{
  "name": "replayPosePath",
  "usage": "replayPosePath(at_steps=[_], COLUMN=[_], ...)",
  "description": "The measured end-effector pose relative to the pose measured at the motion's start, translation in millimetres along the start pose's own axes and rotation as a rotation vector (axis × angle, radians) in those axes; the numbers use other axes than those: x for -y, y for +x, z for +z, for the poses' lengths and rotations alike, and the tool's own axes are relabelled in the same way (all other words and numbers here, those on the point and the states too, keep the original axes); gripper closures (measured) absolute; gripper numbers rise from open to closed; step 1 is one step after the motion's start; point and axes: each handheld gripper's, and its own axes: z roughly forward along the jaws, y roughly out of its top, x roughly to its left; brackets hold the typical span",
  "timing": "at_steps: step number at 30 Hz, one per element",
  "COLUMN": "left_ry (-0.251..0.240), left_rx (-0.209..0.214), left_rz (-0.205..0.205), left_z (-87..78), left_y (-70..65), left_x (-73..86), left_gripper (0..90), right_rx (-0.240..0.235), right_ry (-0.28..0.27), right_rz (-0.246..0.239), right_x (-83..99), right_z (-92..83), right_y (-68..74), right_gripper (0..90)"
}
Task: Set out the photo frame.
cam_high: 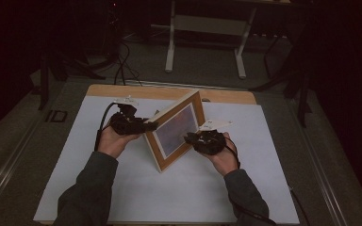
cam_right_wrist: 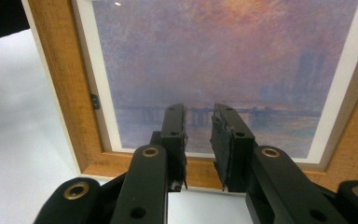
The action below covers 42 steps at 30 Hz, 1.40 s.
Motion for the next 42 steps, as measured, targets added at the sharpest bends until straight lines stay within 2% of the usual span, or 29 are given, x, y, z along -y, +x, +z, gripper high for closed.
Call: replayPosePath(at_steps=[8, 22, 29, 34, 37, 40, 42], left_ry=[0.014, 0.022, 0.031, 0.033, 0.022, 0.004, -0.014], left_rx=[0.05, 0.084, 0.1, 0.121, 0.098, 0.038, 0.014], left_rz=[0.008, 0.026, 0.038, 0.043, 0.04, 0.028, 0.018], left_z=[-2.8, -3.5, -3.5, -3.4, -3.6, -5.0, -6.3], left_y=[4.8, 8.9, 10.7, 13.3, 10.7, 7.5, 5.8], left_x=[0.3, 0.0, -0.9, -0.8, 0.2, 2.5, 5.6], left_gripper=[72.0, 71.8, 71.8, 71.7, 71.2, 63.7, 60.9], right_rx=[0.007, 0.039, 0.067, 0.107, 0.131, 0.15, 0.165], right_ry=[-0.006, -0.012, -0.019, -0.031, -0.044, -0.06, -0.07], right_rz=[0.004, 0.023, 0.04, 0.066, 0.089, 0.097, 0.105], right_x=[-0.8, -0.6, -0.8, -3.4, -5.9, -9.5, -12.1], right_z=[-3.1, -5.3, -9.9, -15.7, -19.2, -22.1, -24.3], right_y=[-2.6, -10.2, -17.4, -27.3, -35.2, -41.4, -44.9], right_gripper=[74.5, 74.7, 74.5, 71.2, 69.4, 66.7, 64.3])
